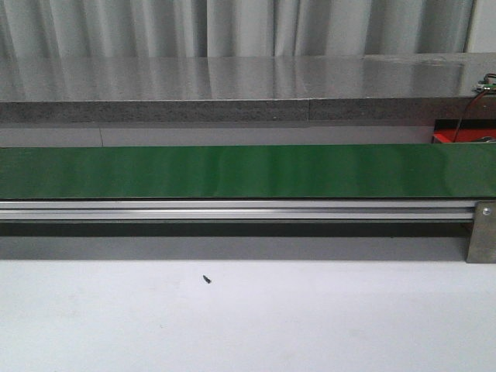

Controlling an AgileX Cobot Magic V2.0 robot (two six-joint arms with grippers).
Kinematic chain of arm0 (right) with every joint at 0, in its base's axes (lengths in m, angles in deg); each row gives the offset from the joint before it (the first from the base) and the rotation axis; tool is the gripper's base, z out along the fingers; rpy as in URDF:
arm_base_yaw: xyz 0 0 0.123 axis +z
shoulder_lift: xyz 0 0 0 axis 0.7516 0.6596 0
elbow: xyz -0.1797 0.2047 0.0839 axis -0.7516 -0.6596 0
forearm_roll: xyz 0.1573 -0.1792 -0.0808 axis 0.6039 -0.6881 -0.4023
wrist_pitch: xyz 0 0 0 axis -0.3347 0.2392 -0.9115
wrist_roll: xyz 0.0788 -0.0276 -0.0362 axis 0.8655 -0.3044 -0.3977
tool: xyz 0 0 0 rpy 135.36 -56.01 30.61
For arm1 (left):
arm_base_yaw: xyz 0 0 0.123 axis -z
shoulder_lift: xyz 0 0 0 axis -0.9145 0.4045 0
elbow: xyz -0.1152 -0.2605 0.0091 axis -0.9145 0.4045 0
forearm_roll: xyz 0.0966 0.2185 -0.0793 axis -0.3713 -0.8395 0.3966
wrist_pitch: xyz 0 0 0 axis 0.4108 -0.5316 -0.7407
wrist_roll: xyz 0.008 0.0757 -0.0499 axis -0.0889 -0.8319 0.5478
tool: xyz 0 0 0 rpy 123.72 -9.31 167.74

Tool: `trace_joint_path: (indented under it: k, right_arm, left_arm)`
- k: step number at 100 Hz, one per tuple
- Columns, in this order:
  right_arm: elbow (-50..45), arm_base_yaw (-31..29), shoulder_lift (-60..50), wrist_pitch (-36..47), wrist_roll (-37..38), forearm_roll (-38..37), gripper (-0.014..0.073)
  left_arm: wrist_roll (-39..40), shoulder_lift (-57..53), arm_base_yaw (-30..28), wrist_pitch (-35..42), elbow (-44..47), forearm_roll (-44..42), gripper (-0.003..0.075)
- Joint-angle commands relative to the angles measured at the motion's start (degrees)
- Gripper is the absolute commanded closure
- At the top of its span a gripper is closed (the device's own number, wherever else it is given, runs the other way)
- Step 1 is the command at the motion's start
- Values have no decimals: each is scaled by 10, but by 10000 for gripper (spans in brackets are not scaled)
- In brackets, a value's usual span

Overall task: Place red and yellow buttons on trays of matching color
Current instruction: 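Move the left gripper over the red and yellow buttons on the table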

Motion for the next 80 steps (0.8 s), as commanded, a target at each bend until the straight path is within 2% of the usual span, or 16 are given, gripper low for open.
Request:
trace_joint_path:
  k: [1, 31, 40, 60, 80]
  right_arm:
    - [11, -1, -9, 48, -2, -6, 660]
    - [11, -1, -9, 48, -2, -6, 660]
    - [11, -1, -9, 48, -2, -6, 660]
    - [11, -1, -9, 48, -2, -6, 660]
    - [11, -1, -9, 48, -2, -6, 660]
  left_arm:
    - [5, -19, -1, 44, 23, 0, 740]
    - [5, -19, -1, 71, 12, 0, 740]
    - [5, -19, -1, 67, -7, 28, 740]
    - [5, 20, -1, -9, -90, 75, 740]
    - [5, 153, -1, -190, -227, 79, 740]
